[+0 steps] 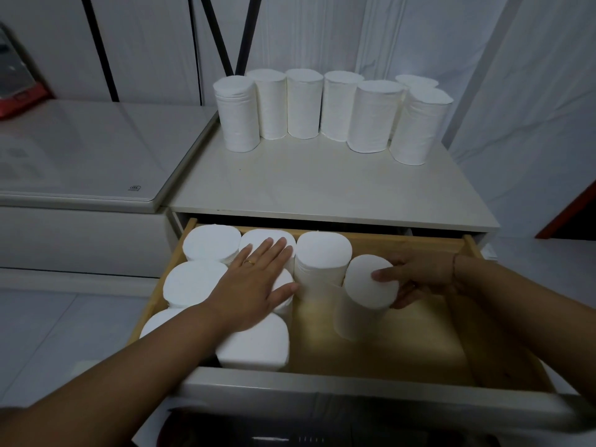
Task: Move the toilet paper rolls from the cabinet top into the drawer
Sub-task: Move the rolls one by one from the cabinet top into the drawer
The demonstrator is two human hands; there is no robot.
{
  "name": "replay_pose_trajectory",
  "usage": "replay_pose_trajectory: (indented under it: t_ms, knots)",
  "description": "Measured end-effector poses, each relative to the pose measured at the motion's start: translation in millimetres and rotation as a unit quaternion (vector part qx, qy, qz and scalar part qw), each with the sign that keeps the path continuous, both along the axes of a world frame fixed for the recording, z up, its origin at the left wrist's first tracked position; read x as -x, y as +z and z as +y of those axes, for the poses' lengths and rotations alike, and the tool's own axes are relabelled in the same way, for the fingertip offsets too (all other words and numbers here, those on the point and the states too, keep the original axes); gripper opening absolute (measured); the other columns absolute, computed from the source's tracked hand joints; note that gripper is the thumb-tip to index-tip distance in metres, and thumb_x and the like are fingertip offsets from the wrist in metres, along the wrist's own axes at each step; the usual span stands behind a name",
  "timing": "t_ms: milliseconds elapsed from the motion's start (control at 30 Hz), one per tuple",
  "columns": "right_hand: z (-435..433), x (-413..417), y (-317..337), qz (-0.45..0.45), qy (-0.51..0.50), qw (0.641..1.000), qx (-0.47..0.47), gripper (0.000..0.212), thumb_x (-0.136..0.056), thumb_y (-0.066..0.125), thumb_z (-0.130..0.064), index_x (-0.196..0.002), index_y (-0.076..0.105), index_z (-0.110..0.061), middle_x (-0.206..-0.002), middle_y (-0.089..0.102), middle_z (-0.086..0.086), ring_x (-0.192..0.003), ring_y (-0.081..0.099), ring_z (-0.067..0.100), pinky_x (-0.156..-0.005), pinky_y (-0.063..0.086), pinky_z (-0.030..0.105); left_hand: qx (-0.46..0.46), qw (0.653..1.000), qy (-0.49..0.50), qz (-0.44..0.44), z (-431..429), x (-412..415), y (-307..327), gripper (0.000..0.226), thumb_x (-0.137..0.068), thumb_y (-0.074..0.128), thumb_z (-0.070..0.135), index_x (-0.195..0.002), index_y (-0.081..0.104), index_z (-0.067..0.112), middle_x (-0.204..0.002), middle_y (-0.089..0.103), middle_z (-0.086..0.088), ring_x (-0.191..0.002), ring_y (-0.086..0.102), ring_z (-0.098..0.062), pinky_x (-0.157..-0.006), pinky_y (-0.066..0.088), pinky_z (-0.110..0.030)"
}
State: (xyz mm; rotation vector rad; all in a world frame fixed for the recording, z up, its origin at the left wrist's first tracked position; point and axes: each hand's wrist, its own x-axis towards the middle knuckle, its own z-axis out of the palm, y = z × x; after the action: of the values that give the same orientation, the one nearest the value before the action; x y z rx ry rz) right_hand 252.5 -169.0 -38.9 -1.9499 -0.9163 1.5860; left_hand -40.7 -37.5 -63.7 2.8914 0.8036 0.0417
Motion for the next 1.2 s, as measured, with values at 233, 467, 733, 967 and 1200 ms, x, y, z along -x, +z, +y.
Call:
replay_pose_trajectory:
  t_ms: [233, 467, 733, 967, 1200]
  knots:
    - [-11, 35, -7, 0.085, -0.062, 0.993, 0.043, 0.063, -0.057, 0.079, -0.033, -0.11, 0.05, -0.014, -0.115, 0.055, 0.017, -0.089, 0.07, 0.034, -0.071, 0.059, 0.036, -0.003, 1.0, -0.004, -0.003, 1, 0, -1, 0.078, -0.084, 0.001, 0.065, -0.151, -0.004, 0.027, -0.159, -0.013, 0.009, -0.145, -0.018, -0.008, -0.117, -0.012, -0.031]
    - [-4, 70, -15, 0.159, -0.08, 0.982, 0.068, 0.067, -0.068, 0.072, -0.034, -0.123, 0.041, -0.011, -0.12, 0.054, 0.02, -0.101, 0.064, 0.033, -0.086, 0.056, 0.038, 0.011, 1.0, -0.003, -0.007, 0, 0, 0, 0.078, -0.084, 0.001, 0.067, -0.152, -0.003, 0.029, -0.159, -0.013, 0.01, -0.144, -0.019, -0.008, -0.118, -0.012, -0.032]
    - [1, 79, -20, 0.163, -0.126, 0.978, 0.021, 0.046, -0.086, 0.062, -0.033, -0.121, 0.039, -0.013, -0.114, 0.051, 0.017, -0.096, 0.062, 0.031, -0.067, 0.06, 0.031, 0.007, 1.0, 0.0, -0.01, 0, -1, -1, 0.077, -0.085, 0.003, 0.068, -0.151, -0.003, 0.029, -0.159, -0.012, 0.01, -0.144, -0.018, -0.007, -0.119, -0.01, -0.033]
    - [-1, 79, -22, 0.171, -0.119, 0.978, 0.021, 0.053, -0.084, 0.063, -0.037, -0.125, 0.04, -0.014, -0.117, 0.053, 0.018, -0.095, 0.065, 0.031, -0.071, 0.059, 0.031, 0.015, 0.999, -0.044, -0.001, -4, -1, 1, 0.089, -0.078, 0.011, 0.082, -0.151, -0.006, 0.033, -0.155, -0.019, 0.014, -0.141, -0.027, -0.006, -0.109, -0.024, -0.027]
    - [-3, 80, -20, 0.185, -0.102, 0.977, 0.026, 0.069, -0.069, 0.069, -0.043, -0.126, 0.042, -0.015, -0.123, 0.052, 0.019, -0.104, 0.062, 0.033, -0.081, 0.058, 0.034, 0.031, 0.997, -0.075, 0.017, -8, -6, 4, 0.101, -0.071, 0.02, 0.087, -0.151, -0.004, 0.031, -0.155, -0.019, 0.015, -0.142, -0.026, -0.007, -0.114, -0.019, -0.034]
